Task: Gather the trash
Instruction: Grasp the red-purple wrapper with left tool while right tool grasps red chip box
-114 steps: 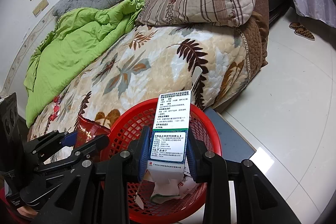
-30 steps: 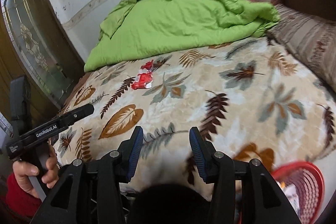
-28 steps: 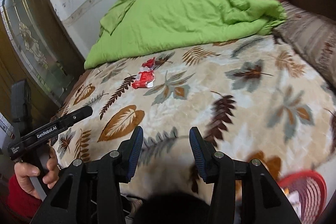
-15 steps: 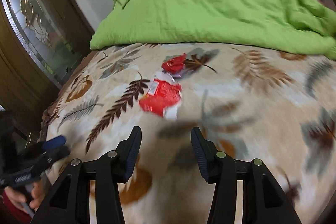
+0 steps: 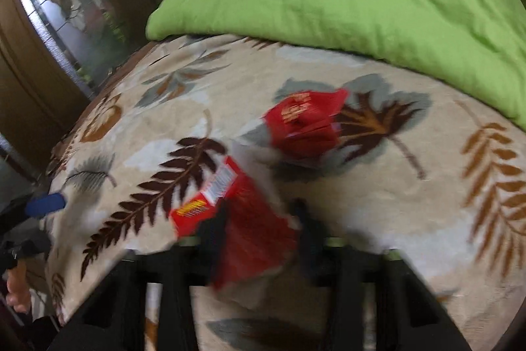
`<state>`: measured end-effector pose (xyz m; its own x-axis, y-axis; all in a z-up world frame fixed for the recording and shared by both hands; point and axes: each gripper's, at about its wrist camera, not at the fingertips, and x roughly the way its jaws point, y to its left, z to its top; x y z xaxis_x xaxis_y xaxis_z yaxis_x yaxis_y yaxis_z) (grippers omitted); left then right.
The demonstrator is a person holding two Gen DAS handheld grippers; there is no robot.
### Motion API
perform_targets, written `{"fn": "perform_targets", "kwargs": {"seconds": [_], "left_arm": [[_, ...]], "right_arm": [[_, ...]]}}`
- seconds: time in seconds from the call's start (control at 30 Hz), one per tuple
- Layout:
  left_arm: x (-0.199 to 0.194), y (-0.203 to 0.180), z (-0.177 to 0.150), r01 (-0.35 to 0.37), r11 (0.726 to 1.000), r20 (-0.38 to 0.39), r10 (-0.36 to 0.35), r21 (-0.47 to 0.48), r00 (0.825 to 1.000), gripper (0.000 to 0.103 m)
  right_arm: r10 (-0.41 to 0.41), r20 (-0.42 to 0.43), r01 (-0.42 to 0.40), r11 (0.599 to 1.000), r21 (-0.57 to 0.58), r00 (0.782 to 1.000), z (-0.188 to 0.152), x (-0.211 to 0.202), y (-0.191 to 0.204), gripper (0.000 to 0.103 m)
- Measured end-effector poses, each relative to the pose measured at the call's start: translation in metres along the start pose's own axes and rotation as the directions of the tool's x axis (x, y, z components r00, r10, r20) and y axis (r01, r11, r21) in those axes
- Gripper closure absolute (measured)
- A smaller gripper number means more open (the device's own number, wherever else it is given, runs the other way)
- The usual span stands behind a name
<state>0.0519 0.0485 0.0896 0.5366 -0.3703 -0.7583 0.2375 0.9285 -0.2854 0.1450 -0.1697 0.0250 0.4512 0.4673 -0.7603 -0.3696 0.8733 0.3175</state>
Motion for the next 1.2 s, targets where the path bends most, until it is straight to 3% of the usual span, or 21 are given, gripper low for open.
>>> {"fn": "perform_targets", "kwargs": {"seconds": [0.1, 0.27, 0.33, 0.5, 0.63, 0.7, 0.77, 0.87, 0.9, 1.03, 1.2], "left_arm": [[0.005, -0.002, 0.011, 0.005, 1.0, 0.005, -0.005, 0.0, 1.0, 0.035], [0.022, -0.027, 0.035, 0.033, 0.998, 0.007, -0.033, 0.044, 0.999, 0.033], [0.033, -0.042, 0.044, 0.04, 0.997, 0.0, -0.04, 0.063, 0.999, 0.028], [0.08, -0.077, 0.067, 0.029, 0.996, -0.01, -0.028, 0.08, 1.0, 0.021], [0.131, -0.096, 0.082, -0.051, 0.994, -0.055, 0.057, 0.101, 0.997, 0.021], [0.155, -0.098, 0.087, -0.135, 0.987, -0.046, 0.14, 0.088, 0.989, 0.021], [0.17, -0.097, 0.091, -0.143, 0.987, -0.057, 0.147, 0.074, 0.987, 0.021], [0.19, -0.094, 0.09, -0.168, 0.982, -0.091, 0.175, 0.083, 0.98, 0.062], [0.193, -0.092, 0.089, -0.173, 0.982, -0.093, 0.18, 0.079, 0.979, 0.067], [0.175, -0.084, 0.08, -0.149, 0.986, -0.056, 0.153, 0.067, 0.987, 0.071], [0.124, -0.077, 0.056, -0.111, 0.989, 0.007, 0.111, 0.095, 0.994, 0.071]], "right_arm": [[0.023, 0.004, -0.023, 0.999, 0.024, 1.0, -0.01, -0.005, 0.006, 0.097], [0.004, 0.103, -0.019, 0.99, 0.139, 0.995, -0.044, -0.056, -0.001, 0.098], [-0.069, 0.123, 0.047, 0.983, 0.179, 0.99, -0.059, -0.081, -0.005, 0.098], [-0.166, 0.192, 0.104, 0.95, 0.295, 0.967, -0.093, -0.138, -0.017, 0.098], [-0.193, 0.224, 0.103, 0.927, 0.359, 0.955, -0.114, -0.163, -0.02, 0.098], [-0.183, 0.231, 0.084, 0.921, 0.381, 0.956, -0.123, -0.17, -0.022, 0.098], [-0.192, 0.232, 0.087, 0.914, 0.397, 0.954, -0.13, -0.172, -0.024, 0.098], [-0.173, 0.233, 0.063, 0.907, 0.416, 0.957, -0.138, -0.173, -0.024, 0.098], [-0.171, 0.235, 0.06, 0.907, 0.418, 0.957, -0.14, -0.174, -0.024, 0.098], [-0.171, 0.253, 0.05, 0.905, 0.423, 0.952, -0.143, -0.174, -0.017, 0.098], [-0.186, 0.275, 0.06, 0.911, 0.408, 0.943, -0.146, -0.179, 0.002, 0.098]]}}
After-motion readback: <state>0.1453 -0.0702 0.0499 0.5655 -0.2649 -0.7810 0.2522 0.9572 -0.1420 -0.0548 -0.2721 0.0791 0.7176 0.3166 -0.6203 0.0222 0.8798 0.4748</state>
